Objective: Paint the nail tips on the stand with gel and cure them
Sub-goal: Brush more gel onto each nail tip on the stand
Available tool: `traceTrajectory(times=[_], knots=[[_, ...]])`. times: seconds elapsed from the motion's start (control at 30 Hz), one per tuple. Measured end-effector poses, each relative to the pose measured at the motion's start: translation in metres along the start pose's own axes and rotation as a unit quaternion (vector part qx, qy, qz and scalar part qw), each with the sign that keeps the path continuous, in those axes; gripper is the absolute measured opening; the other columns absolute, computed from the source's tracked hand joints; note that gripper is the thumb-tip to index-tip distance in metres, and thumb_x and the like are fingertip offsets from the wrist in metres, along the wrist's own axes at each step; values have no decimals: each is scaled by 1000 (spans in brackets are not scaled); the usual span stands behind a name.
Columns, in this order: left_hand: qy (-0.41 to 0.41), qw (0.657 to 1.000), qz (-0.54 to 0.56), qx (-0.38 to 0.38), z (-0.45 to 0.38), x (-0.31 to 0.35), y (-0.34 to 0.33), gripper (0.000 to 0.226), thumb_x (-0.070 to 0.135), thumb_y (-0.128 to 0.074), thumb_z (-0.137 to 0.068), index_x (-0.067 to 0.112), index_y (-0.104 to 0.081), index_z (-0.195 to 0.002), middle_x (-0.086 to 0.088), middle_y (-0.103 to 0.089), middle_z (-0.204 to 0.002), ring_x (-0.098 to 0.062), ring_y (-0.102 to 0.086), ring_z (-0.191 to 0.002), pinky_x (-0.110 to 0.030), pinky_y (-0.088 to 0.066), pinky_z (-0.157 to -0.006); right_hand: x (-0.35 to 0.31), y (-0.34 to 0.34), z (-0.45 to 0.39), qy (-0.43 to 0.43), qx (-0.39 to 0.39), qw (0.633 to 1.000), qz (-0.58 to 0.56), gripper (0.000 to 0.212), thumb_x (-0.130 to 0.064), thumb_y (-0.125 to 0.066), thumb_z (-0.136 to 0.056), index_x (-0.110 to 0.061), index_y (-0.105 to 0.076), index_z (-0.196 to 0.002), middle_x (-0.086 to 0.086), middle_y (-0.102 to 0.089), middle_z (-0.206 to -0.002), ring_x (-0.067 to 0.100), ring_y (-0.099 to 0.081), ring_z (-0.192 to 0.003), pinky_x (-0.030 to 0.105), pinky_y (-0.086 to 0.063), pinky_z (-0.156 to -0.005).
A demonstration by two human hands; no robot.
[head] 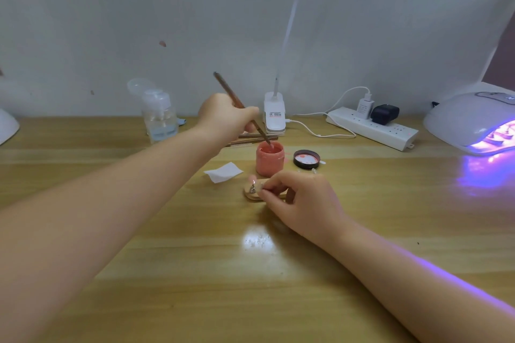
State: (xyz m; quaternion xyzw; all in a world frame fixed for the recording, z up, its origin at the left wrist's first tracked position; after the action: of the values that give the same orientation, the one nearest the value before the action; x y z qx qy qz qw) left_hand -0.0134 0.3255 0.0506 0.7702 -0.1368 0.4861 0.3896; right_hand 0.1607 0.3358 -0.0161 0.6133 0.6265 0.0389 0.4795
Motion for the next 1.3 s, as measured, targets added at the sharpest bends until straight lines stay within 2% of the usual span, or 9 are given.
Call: traceTrajectory(times=[0.1, 0.23, 0.43, 0.67, 0.83, 1.0, 1.1, 1.2, 1.3], knots=[[49, 994, 94, 9, 1, -18, 7, 19, 20, -62, -89, 9, -66, -74, 3, -67, -55, -10, -57, -52, -21, -48, -49, 0, 1, 0, 3, 2, 998, -70, 5, -15, -79, -78, -17, -74, -80, -23, -59, -63, -4, -54, -56, 7, -33, -55], [106, 985, 138, 18, 2, -40, 11, 17, 23, -62, -93, 7, -65, -86, -1, -68, -63, -6, -55, -46, -19, -48, -44, 2, 1, -1, -13, 2, 993, -121, 7, -11, -78, -78, -16, -73, -80, -20, -63, -66, -3, -55, -54, 7, -35, -54], [148, 973, 167, 57, 3, -59, 22, 17, 22, -62, -93, 9, -63, -82, -2, -68, -66, -9, -54, -48, -19, -47, -44, 7, 3, -2, -47, -1, 991, -129, 10, -13, -77, -79, -21, -74, -79, -20, -63, -65, -2, -53, -54, 8, -36, -55], [158, 914, 372, 47, 25, -54, 29, 10, 13, -63, -93, 6, -63, -85, 2, -65, -52, -4, -54, -41, -17, -50, -45, 12, 4, -3, -85, 7, 983, -162, 11, -12, -74, -80, -22, -74, -76, -12, -67, -67, 0, -47, -49, 9, -34, -54], [84, 917, 390, 7, 60, -47, 30, 9, 11, -65, -91, 4, -69, -88, -4, -70, -65, -8, -62, -53, -21, -55, -55, 14, 5, -3, -97, 17, 979, -179, 13, -11, -73, -81, -24, -73, -77, -9, -69, -69, 1, -48, -50, 10, -36, -54], [-116, 972, 202, -3, 104, -38, 33, 9, 18, -72, -84, 22, -76, -91, -4, -76, -81, -18, -73, -74, -25, -57, -68, 17, 7, -4, -105, 38, 977, -179, 14, -14, -73, -82, -27, -69, -77, -3, -72, -73, 11, -51, -51, 17, -39, -55], [-200, 973, 115, 3, 124, -32, 30, 21, 37, -62, -82, 27, -74, -96, 3, -75, -86, -16, -72, -79, -32, -58, -72, 19, 8, -4, -100, 44, 980, -164, 14, -16, -73, -82, -28, -71, -75, -9, -70, -70, 9, -50, -52, 18, -40, -56], [-233, 968, 89, 8, 131, -30, 26, 22, 36, -55, -85, 26, -69, -98, 7, -74, -91, -13, -71, -84, -37, -57, -74, 20, 8, -5, -92, 46, 983, -151, 14, -18, -73, -83, -30, -71, -76, -12, -69, -70, 6, -49, -51, 20, -39, -57], [-258, 963, 78, 6, 136, -27, 23, 18, 34, -53, -86, 32, -65, -99, 7, -74, -98, -14, -71, -90, -39, -57, -78, 20, 7, -5, -83, 43, 986, -140, 15, -20, -72, -84, -34, -70, -78, -13, -69, -75, 15, -55, -54, 32, -47, -58]])
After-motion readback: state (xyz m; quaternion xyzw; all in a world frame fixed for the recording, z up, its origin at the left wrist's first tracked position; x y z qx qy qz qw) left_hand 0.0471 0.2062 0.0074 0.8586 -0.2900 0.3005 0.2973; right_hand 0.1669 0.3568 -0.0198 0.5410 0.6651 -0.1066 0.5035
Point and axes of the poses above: each hand's wrist, its own z-axis away from the middle knuckle, its own y-axis out of the back of the hand, x = y × z, the point moved 6 cm from there along -z, towards the middle knuckle
